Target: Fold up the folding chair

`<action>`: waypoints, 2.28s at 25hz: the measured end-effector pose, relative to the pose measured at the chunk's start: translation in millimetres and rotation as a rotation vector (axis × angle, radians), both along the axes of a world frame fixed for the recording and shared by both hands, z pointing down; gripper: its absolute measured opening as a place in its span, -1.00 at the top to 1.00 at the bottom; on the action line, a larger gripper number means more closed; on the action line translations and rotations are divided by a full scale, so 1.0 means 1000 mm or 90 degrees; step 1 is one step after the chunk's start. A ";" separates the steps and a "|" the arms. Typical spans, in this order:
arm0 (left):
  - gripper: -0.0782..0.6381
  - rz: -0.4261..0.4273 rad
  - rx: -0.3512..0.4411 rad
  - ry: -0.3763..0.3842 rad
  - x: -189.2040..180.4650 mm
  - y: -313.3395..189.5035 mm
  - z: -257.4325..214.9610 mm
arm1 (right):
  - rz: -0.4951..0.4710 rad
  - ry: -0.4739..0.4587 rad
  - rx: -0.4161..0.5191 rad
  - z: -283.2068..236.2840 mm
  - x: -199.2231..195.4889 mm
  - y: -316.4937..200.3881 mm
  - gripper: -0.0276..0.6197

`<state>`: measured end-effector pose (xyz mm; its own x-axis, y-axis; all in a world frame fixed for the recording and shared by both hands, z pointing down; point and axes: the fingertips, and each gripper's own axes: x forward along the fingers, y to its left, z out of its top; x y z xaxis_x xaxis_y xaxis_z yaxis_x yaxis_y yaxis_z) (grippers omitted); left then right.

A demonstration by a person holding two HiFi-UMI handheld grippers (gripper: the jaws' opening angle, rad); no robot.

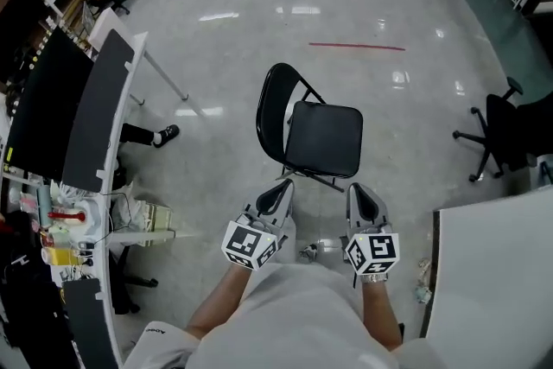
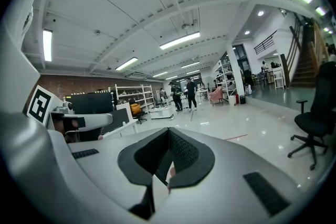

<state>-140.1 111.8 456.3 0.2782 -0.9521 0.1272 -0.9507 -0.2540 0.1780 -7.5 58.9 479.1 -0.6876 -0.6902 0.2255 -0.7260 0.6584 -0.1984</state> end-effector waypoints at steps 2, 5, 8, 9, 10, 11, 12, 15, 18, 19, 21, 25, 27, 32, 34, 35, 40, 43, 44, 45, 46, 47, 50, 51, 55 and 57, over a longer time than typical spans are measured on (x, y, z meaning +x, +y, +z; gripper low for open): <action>0.75 0.014 0.002 0.002 -0.006 -0.020 0.003 | 0.013 0.007 0.002 0.001 -0.005 -0.018 0.90; 0.75 0.026 -0.005 0.009 -0.021 -0.052 0.010 | 0.022 0.019 -0.003 0.003 -0.018 -0.045 0.90; 0.75 0.039 -0.009 0.017 -0.036 -0.084 0.012 | 0.028 0.031 -0.008 0.003 -0.033 -0.074 0.90; 0.75 0.043 -0.009 0.019 -0.043 -0.094 0.012 | 0.030 0.033 -0.008 0.002 -0.041 -0.083 0.90; 0.75 0.047 -0.008 0.022 -0.050 -0.105 0.012 | 0.031 0.036 -0.007 0.000 -0.049 -0.093 0.90; 0.75 0.049 -0.008 0.025 -0.058 -0.116 0.012 | 0.032 0.039 -0.007 -0.001 -0.057 -0.102 0.90; 0.75 0.051 -0.008 0.027 -0.065 -0.126 0.012 | 0.031 0.043 -0.008 -0.002 -0.065 -0.111 0.90; 0.75 0.059 -0.009 0.029 -0.084 -0.152 0.015 | 0.029 0.053 -0.015 0.001 -0.087 -0.132 0.90; 0.75 0.065 -0.016 0.031 -0.104 -0.170 0.022 | 0.027 0.064 -0.027 0.009 -0.110 -0.146 0.90; 0.75 0.065 -0.021 0.033 -0.111 -0.175 0.026 | 0.025 0.068 -0.029 0.011 -0.118 -0.151 0.90; 0.75 0.065 -0.032 0.033 -0.126 -0.186 0.034 | 0.024 0.073 -0.033 0.015 -0.132 -0.162 0.90; 0.75 0.068 -0.055 0.028 -0.150 -0.206 0.052 | 0.027 0.076 -0.050 0.029 -0.153 -0.179 0.90; 0.75 0.062 -0.067 0.024 -0.158 -0.216 0.060 | 0.027 0.083 -0.063 0.039 -0.156 -0.185 0.90; 0.75 0.052 -0.097 0.007 -0.165 -0.242 0.085 | 0.030 0.092 -0.103 0.071 -0.152 -0.206 0.90; 0.75 0.049 -0.109 -0.003 -0.166 -0.251 0.098 | 0.025 0.096 -0.112 0.085 -0.152 -0.213 0.90; 0.74 0.045 -0.115 -0.008 -0.168 -0.255 0.104 | 0.020 0.096 -0.115 0.091 -0.153 -0.216 0.90; 0.65 0.026 -0.177 -0.018 -0.172 -0.268 0.141 | -0.003 0.098 -0.143 0.123 -0.149 -0.227 0.90; 0.38 0.008 -0.235 -0.037 -0.176 -0.275 0.172 | -0.014 0.106 -0.162 0.149 -0.141 -0.235 0.90; 0.36 -0.004 -0.255 -0.050 -0.180 -0.276 0.183 | -0.019 0.110 -0.169 0.158 -0.140 -0.236 0.90; 0.34 -0.017 -0.274 -0.063 -0.184 -0.277 0.194 | -0.024 0.113 -0.175 0.167 -0.139 -0.238 0.90; 0.33 -0.031 -0.291 -0.076 -0.189 -0.279 0.203 | -0.031 0.115 -0.182 0.176 -0.139 -0.240 0.90; 0.30 -0.045 -0.306 -0.086 -0.194 -0.282 0.211 | -0.039 0.117 -0.187 0.184 -0.139 -0.242 0.90; 0.24 -0.088 -0.344 -0.109 -0.210 -0.290 0.233 | -0.065 0.125 -0.194 0.210 -0.142 -0.247 0.90; 0.21 -0.100 -0.360 -0.117 -0.215 -0.292 0.240 | -0.072 0.127 -0.196 0.218 -0.142 -0.248 0.90; 0.17 -0.143 -0.419 -0.152 -0.235 -0.298 0.268 | -0.081 0.125 -0.212 0.249 -0.139 -0.255 0.90; 0.17 -0.154 -0.448 -0.159 -0.241 -0.300 0.282 | -0.078 0.125 -0.225 0.266 -0.133 -0.259 0.90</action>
<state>-381.1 -188.6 738.3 -0.0429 -0.6549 0.7545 -0.9983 0.0578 -0.0066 -140.7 -200.0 745.0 -0.6799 -0.4625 0.5690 -0.6931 0.6587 -0.2928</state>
